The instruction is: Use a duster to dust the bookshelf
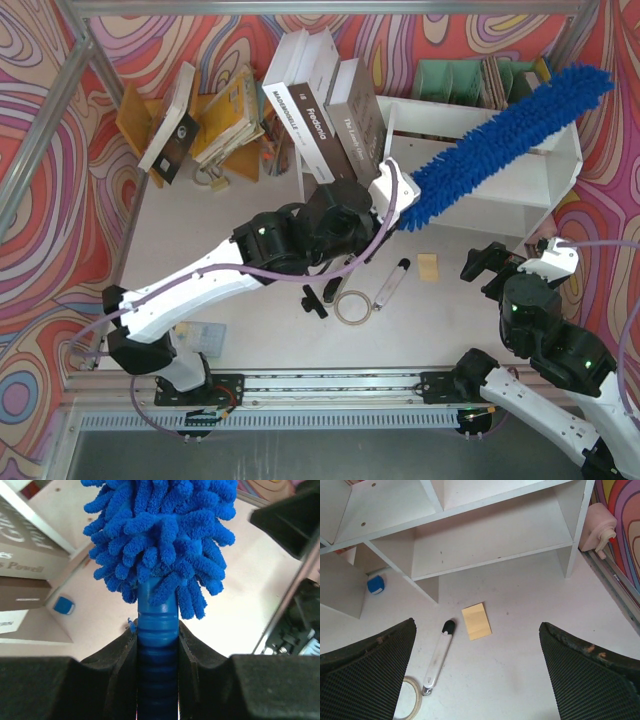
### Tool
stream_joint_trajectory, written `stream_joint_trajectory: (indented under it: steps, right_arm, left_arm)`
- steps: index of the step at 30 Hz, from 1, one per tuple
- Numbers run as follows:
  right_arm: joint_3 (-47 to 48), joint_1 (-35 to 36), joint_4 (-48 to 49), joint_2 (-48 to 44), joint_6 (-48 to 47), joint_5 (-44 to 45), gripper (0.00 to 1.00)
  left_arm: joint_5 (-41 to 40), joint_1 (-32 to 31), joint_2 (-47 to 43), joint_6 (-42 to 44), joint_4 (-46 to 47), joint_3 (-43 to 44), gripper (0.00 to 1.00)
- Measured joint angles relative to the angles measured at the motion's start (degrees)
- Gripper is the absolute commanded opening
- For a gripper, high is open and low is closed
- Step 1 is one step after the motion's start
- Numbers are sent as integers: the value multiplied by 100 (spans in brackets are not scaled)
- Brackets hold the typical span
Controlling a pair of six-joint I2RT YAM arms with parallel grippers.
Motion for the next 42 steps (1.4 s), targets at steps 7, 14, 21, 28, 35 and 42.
stream_joint_trajectory:
  steps: [7, 14, 21, 28, 35, 42]
  right_arm:
    - [2, 0, 0, 0, 0, 0, 99]
    - [0, 0, -2, 0, 0, 0, 99]
    - [2, 0, 0, 0, -2, 2, 99]
    - [0, 0, 0, 0, -2, 2, 99]
    - [0, 0, 0, 0, -4, 2, 99]
    - [2, 0, -2, 0, -2, 4, 99]
  left_arm:
    - [-540, 404, 852, -37, -319, 914, 0]
    - [-573, 629, 1869, 31, -879, 2002, 0]
    - [-63, 627, 2284, 136, -1259, 2597, 0]
    - [492, 597, 2284, 177, -1268, 2608, 0]
    - [804, 378, 2068, 267, -1145, 2192, 0]
    - [990, 286, 1102, 216, -529, 861, 0]
